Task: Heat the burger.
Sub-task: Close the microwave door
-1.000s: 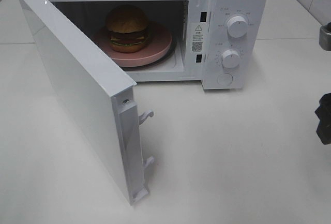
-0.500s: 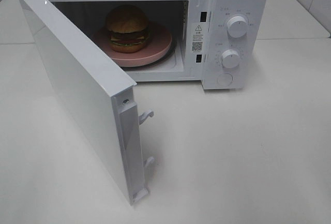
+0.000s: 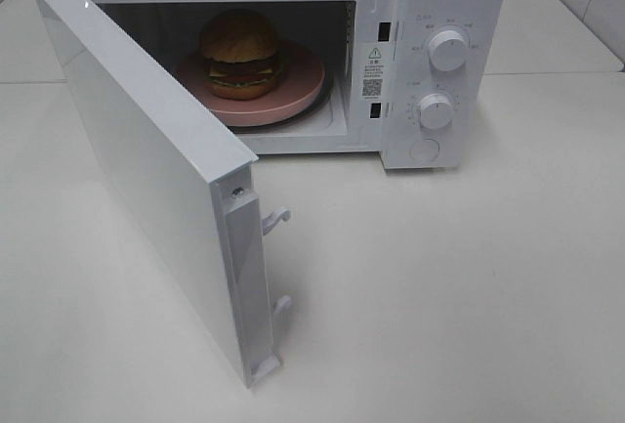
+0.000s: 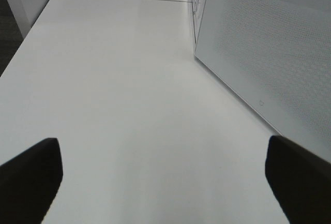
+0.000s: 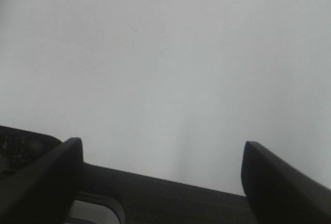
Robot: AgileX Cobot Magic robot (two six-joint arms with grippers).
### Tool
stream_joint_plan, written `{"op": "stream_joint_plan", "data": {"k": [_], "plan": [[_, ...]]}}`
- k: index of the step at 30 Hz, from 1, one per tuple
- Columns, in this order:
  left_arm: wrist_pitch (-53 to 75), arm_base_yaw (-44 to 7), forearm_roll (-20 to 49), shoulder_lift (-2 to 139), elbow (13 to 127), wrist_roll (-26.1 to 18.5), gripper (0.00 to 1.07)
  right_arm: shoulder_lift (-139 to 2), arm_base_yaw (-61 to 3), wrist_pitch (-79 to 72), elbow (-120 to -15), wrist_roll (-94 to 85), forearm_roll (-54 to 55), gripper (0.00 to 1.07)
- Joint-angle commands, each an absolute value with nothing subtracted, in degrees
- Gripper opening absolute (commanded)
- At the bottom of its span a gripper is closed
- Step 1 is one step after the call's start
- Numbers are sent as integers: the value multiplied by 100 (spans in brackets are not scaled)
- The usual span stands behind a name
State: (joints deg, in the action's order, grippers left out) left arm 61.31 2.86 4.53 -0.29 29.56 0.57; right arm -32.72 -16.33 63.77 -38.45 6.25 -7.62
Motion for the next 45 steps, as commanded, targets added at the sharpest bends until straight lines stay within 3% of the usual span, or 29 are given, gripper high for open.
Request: {"op": "stream_joint_plan", "data": {"k": [1, 6, 18, 45], "plan": [[6131, 258, 470, -115, 2956, 57, 101, -2447, -1272, 6176, -3529, 292, -739, 75], [6131, 258, 470, -115, 2956, 57, 101, -1570, -739, 6010, -3226, -92, -630, 79], [6131, 258, 470, -115, 2956, 57, 101, -143, -46, 5500, -2807, 29, -34, 76], [6131, 258, 470, -103, 2956, 57, 101, 195, 0, 5500, -2807, 0, 0, 78]]}}
